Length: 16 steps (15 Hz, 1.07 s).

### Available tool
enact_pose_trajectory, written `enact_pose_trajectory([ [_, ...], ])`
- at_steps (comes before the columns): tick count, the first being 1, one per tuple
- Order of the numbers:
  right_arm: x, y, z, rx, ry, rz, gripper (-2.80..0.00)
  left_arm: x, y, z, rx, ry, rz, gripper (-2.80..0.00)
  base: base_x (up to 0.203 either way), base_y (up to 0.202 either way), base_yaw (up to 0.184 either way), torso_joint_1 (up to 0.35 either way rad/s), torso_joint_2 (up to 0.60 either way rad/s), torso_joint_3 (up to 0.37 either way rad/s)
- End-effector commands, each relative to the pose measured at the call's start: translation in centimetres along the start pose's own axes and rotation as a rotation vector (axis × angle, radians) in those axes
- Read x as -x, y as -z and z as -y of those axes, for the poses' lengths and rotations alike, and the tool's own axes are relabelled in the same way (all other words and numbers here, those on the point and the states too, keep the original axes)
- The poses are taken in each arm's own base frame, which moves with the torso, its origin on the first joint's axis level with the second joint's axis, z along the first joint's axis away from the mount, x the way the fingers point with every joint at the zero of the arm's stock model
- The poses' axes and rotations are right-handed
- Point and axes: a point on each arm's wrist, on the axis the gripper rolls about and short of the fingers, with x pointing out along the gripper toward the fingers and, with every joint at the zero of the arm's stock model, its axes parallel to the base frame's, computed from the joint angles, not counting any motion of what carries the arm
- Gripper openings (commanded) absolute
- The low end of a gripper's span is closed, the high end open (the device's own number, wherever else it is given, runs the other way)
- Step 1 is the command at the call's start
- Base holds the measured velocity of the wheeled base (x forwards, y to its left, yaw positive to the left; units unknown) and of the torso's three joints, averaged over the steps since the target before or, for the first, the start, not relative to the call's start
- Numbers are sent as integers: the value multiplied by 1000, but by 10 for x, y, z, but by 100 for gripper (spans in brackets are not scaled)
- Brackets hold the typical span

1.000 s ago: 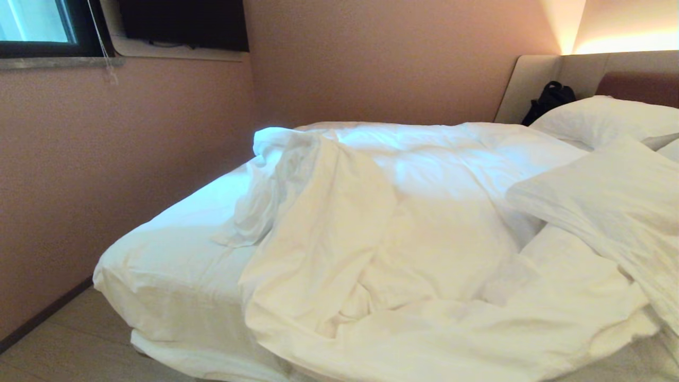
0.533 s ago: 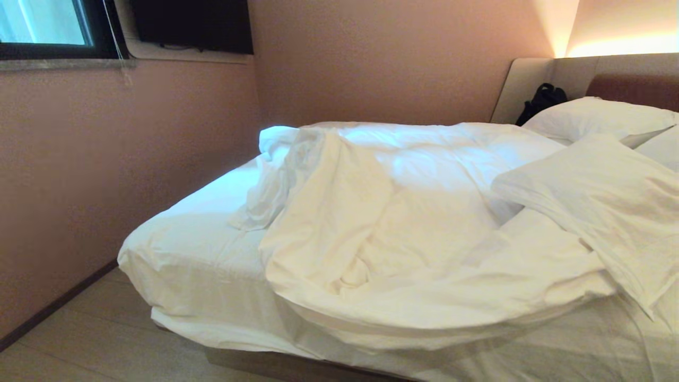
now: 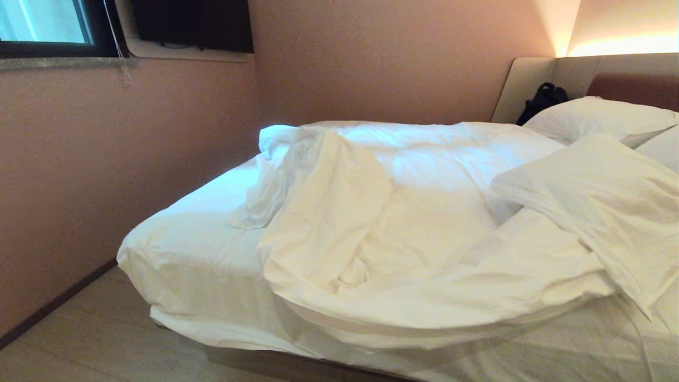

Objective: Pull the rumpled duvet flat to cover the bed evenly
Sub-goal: Flatten the corners of the folded blanket

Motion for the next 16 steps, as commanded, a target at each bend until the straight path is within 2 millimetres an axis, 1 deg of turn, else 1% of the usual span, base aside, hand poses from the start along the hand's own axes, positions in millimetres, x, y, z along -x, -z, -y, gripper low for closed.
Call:
enact_pose_trajectory([
  [1,0,0,0,1,0,1,-280,0,0,0,2,0,0,-280,-1,-109,5,7,2,7],
  [16,0,0,0,-2,0,1,-280,0,0,0,5,1,2,-280,0,-192,1,3,2,3],
])
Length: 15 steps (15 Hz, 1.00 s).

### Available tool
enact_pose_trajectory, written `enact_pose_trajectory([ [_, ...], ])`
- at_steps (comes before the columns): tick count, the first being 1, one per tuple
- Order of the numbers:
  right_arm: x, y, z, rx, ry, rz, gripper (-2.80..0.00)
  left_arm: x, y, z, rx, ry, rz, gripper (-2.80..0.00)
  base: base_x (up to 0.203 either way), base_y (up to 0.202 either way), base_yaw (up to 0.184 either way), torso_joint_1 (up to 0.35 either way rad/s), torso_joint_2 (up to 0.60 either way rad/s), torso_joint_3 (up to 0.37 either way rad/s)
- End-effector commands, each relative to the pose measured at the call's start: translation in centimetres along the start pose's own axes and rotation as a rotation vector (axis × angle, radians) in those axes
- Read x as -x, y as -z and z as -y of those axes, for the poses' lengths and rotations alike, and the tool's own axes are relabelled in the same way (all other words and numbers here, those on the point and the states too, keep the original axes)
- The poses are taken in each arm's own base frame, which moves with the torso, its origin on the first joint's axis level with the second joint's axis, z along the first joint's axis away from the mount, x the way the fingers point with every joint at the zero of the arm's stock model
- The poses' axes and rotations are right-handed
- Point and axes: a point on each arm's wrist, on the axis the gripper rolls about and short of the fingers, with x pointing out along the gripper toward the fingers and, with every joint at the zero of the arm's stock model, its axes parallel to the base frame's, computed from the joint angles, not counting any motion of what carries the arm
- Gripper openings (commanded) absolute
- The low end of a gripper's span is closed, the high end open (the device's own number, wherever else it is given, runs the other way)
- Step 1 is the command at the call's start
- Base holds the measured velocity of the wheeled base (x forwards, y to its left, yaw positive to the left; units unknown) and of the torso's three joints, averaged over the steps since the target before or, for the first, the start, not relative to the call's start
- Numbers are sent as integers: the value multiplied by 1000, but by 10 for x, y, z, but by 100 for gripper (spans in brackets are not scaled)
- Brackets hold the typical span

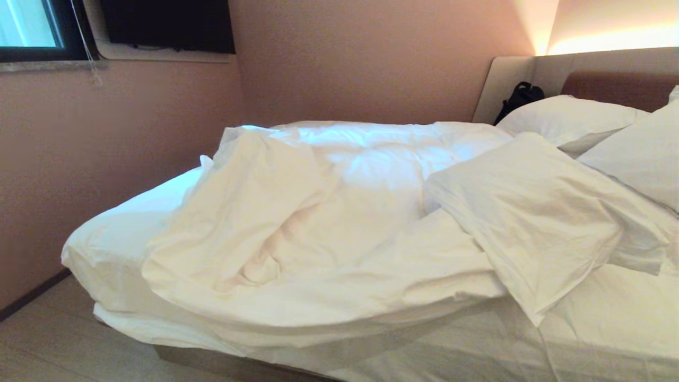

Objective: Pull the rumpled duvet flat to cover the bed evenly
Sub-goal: Flatten the corners of the folded blanket

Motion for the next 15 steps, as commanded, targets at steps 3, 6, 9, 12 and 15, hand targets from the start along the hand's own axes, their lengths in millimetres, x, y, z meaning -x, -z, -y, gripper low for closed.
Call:
enact_pose_trajectory([
  [3,0,0,0,-3,0,1,-280,0,0,0,0,1,0,-280,0,-189,0,2,2,2],
  [6,0,0,0,-3,0,1,-280,0,0,0,0,1,0,-280,0,-74,-1,3,1,2],
  [9,0,0,0,0,0,1,-280,0,0,0,0,1,0,-280,0,0,0,0,0,0],
  [12,0,0,0,4,0,1,-280,0,0,0,0,1,0,-280,0,0,0,0,0,0],
  [15,0,0,0,9,-1,-4,-280,0,0,0,0,1,0,-280,0,0,0,0,0,0],
])
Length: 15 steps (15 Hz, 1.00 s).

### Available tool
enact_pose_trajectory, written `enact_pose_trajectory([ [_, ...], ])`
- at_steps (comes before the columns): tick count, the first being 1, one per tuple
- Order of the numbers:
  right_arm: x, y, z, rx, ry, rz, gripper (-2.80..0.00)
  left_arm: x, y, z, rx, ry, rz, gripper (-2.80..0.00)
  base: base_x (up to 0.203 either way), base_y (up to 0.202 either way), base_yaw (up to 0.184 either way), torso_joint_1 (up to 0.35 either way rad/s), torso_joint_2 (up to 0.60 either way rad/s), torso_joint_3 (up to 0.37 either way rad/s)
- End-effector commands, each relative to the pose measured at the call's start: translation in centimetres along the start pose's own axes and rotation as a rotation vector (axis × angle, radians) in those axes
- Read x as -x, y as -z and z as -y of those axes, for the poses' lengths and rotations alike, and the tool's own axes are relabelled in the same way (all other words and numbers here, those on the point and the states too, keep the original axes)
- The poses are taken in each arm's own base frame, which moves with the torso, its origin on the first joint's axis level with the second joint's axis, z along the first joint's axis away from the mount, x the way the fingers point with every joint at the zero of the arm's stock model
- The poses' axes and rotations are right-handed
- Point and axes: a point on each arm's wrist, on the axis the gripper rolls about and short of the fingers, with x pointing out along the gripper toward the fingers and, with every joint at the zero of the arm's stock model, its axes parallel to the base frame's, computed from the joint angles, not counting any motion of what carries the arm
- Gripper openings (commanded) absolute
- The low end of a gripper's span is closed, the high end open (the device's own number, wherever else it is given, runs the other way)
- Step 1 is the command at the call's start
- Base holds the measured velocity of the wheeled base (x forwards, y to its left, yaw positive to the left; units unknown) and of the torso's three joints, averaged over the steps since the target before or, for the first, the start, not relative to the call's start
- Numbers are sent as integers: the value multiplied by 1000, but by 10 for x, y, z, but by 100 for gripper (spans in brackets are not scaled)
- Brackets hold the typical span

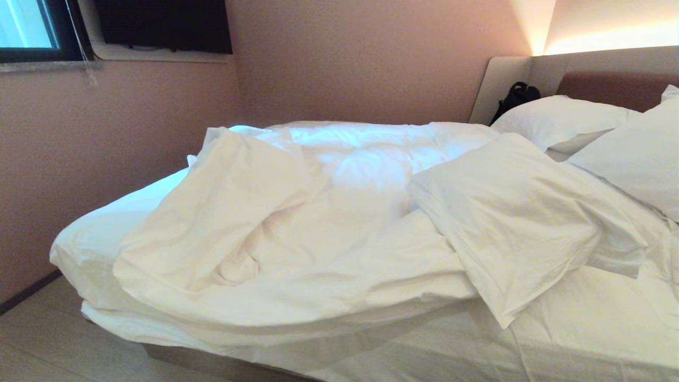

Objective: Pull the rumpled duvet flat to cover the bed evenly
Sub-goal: Flatten the corners of the folded blanket

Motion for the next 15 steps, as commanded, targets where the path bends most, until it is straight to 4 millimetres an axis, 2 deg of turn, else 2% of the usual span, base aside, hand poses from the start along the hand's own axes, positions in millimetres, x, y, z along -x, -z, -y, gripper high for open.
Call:
enact_pose_trajectory([
  [1,0,1,0,2,-1,-5,-280,0,0,0,0,0,0,-280,0,0,0,0,0,0],
  [7,4,-4,0,21,0,-35,-280,0,0,0,0,0,0,-280,0,0,0,0,0,0],
  [10,8,-27,1,27,24,-53,-280,0,0,0,0,0,0,-280,0,0,0,0,0,0],
  [15,-7,-59,2,62,40,-144,-280,0,0,0,0,0,0,-280,0,0,0,0,0,0],
])
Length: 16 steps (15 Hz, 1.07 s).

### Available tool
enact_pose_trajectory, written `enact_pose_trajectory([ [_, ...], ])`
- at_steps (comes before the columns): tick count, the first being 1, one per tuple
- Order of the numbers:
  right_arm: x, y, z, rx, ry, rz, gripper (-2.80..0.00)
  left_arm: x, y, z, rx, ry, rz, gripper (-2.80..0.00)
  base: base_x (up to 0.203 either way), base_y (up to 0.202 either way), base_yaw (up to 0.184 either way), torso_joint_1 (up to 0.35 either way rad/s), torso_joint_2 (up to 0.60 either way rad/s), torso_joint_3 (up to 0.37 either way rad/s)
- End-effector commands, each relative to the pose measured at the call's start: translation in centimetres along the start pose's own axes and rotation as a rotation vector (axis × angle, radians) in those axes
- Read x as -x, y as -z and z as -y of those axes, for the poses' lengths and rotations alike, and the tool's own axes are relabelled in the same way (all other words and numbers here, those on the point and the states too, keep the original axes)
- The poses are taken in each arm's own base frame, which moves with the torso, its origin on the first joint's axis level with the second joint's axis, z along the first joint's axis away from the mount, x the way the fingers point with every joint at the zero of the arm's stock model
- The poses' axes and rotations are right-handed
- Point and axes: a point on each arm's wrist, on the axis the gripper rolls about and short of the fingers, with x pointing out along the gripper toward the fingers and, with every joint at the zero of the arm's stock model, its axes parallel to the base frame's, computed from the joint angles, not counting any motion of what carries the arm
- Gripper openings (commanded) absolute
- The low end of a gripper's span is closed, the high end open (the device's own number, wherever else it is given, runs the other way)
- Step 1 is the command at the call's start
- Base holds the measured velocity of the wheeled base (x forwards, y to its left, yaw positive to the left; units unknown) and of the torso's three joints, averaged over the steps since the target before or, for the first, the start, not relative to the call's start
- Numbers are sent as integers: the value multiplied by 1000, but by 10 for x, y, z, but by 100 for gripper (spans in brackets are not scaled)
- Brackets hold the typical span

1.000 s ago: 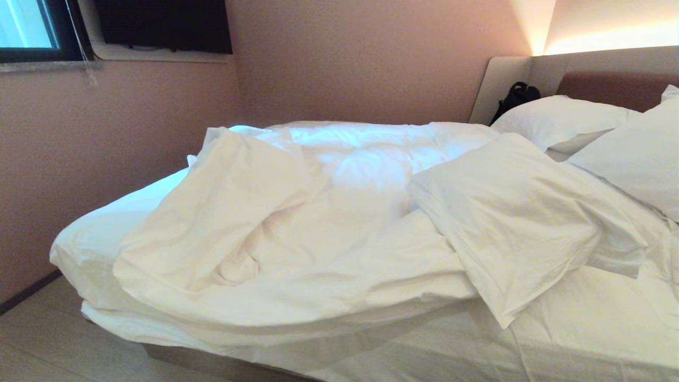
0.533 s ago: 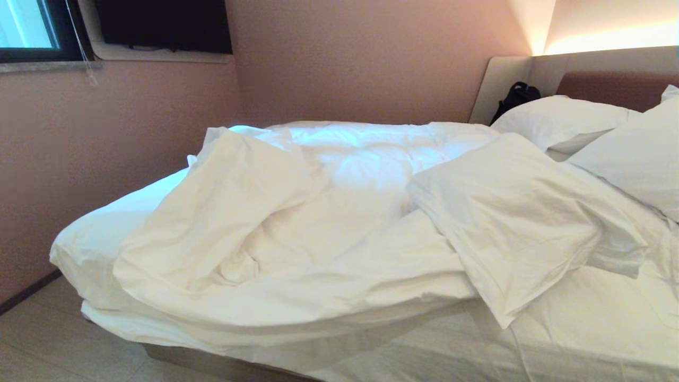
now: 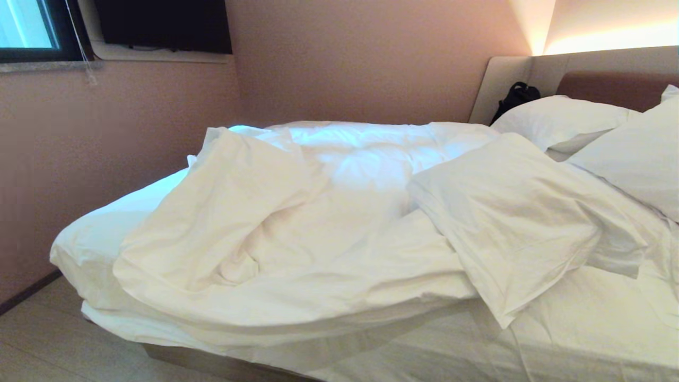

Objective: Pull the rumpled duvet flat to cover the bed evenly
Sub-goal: Flatten the corners of the folded blanket

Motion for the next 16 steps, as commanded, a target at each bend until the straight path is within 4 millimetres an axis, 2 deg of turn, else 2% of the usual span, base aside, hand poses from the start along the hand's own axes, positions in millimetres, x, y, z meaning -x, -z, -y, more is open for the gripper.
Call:
enact_pose_trajectory([
  [1,-18,-18,0,10,-6,-111,-280,0,0,0,0,-1,0,-280,0,0,0,0,0,0],
  [4,-55,-39,0,14,3,-235,-280,0,0,0,0,-1,0,-280,0,0,0,0,0,0],
  [8,-127,-56,-2,-36,31,-379,-280,0,0,0,0,-1,0,-280,0,0,0,0,0,0],
  [10,-156,-64,-3,-70,44,-375,-280,0,0,0,0,-1,0,-280,0,0,0,0,0,0],
  [12,-176,-75,-2,-91,62,-353,-280,0,0,0,0,-1,0,-280,0,0,0,0,0,0],
  [14,-202,-78,8,-109,107,-384,-280,0,0,0,0,-1,0,-280,0,0,0,0,0,0],
  [16,-232,-81,31,-144,147,-409,-280,0,0,0,0,-1,0,-280,0,0,0,0,0,0],
])
